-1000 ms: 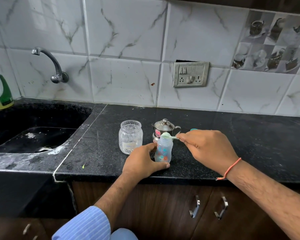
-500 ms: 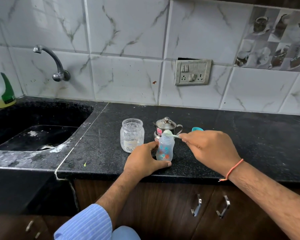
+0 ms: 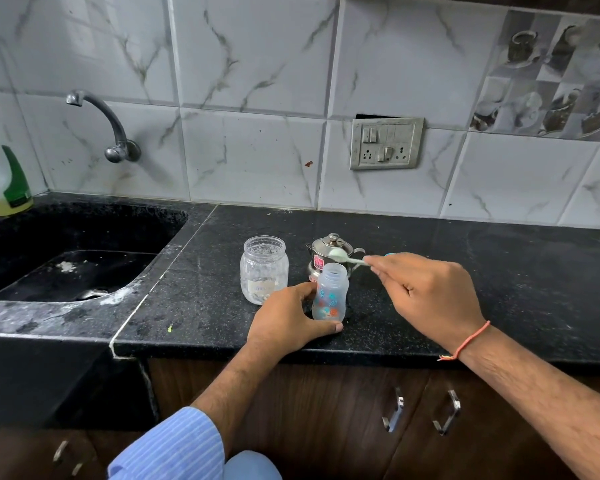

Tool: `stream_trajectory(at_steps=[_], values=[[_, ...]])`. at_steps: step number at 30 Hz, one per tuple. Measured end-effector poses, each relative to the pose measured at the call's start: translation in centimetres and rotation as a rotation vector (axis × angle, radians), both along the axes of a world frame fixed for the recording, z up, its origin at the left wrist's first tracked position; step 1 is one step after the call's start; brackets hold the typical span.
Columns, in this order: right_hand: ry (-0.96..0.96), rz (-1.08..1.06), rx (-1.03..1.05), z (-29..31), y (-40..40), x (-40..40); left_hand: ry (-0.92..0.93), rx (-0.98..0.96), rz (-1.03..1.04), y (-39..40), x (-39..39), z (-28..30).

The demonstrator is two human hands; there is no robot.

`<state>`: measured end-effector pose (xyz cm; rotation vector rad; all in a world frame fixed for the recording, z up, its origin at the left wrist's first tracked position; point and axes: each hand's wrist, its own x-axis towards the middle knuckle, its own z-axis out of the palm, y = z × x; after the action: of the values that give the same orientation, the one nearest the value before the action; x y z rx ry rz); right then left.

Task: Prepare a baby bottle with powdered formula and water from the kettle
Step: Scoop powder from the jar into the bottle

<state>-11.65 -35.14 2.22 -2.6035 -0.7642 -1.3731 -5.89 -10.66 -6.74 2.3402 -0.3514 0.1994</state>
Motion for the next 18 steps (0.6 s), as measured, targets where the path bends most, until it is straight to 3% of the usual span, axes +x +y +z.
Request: stream_trajectory(at_steps=[4, 11, 15, 18], values=[[0.051, -0.017, -0.093, -0.3, 0.4, -0.2, 0.003, 0.007, 0.001, 0.0, 0.0, 0.1], [0.164, -0.035, 0.013, -0.3, 0.8, -0.1, -0.016, -0.005, -0.011, -0.1, -0.3, 0.2], [0.228, -0.036, 0.183, 0.2, 1.1, 0.1, -0.095, -0.199, -0.024, 0.1, -0.9, 0.2], [0.371, -0.039, 0.333, 0.3, 1.2, 0.6, -0.289, -0.331, 0.096, 0.2, -2.0, 0.0]])
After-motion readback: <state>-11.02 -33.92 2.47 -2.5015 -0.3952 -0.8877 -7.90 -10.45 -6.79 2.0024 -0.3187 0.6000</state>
